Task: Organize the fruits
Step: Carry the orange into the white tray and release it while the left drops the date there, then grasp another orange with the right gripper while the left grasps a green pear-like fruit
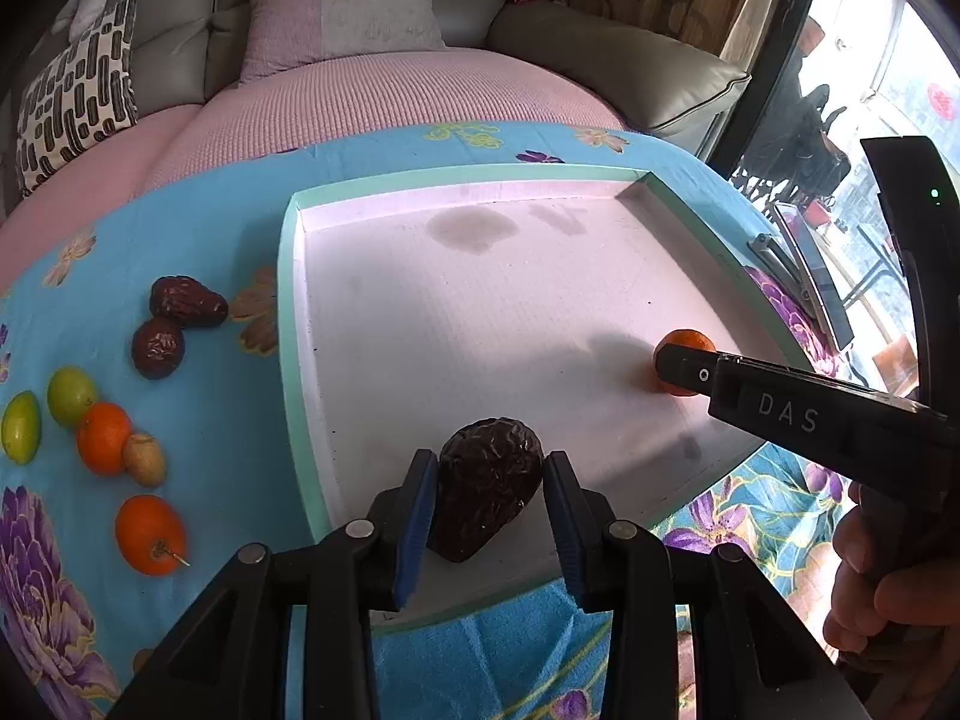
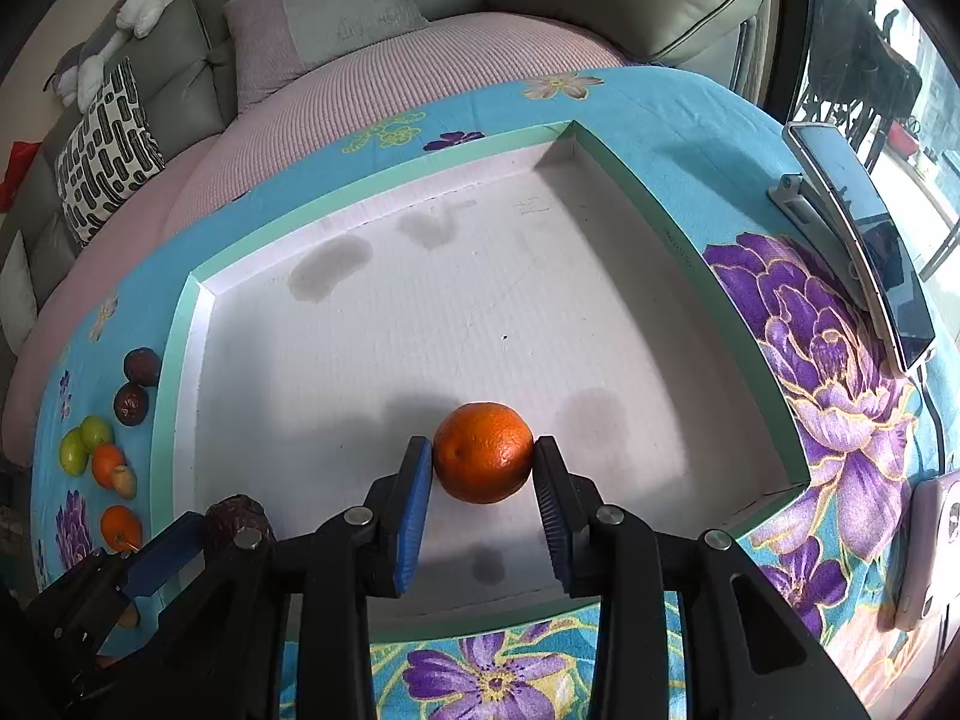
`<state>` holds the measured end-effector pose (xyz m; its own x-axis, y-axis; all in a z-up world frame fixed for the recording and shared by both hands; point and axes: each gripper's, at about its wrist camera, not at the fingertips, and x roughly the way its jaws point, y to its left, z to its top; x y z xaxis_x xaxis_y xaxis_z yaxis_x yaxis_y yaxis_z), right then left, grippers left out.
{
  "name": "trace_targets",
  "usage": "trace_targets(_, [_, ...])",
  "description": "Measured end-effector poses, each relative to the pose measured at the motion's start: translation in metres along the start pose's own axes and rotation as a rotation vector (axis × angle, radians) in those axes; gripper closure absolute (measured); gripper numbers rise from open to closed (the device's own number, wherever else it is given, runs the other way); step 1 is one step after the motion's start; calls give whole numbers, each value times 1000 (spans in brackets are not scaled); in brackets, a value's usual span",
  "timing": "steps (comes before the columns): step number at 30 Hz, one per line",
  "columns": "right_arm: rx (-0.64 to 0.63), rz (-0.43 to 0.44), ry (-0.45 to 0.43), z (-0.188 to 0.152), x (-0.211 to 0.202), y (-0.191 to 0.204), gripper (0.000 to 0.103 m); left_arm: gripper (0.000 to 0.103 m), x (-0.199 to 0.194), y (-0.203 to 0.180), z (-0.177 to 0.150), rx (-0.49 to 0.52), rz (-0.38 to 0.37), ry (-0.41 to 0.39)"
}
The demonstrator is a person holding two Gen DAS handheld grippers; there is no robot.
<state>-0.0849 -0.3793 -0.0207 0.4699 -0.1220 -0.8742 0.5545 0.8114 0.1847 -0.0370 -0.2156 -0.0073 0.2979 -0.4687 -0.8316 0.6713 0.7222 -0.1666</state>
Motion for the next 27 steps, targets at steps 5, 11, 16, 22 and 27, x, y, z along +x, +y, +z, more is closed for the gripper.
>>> trace_targets(5, [4, 1, -6, 1, 0, -1, 49, 61, -5, 0, 2, -2, 11, -7])
trace_targets(11, [7, 10, -36, 2, -5, -2, 29, 37, -20, 6, 5, -20, 22, -21])
trace_targets(16, [-4, 33, -66, 3, -7, 0, 16, 10, -38, 39, 11, -95, 104, -67])
trace_targets(22, [-59, 66, -127, 4, -10, 19, 12, 0, -58, 96, 14, -202, 254, -128])
trace_targets(27, [-78, 154, -214, 7, -21, 39, 11, 0, -77, 137, 10, -254, 376, -170])
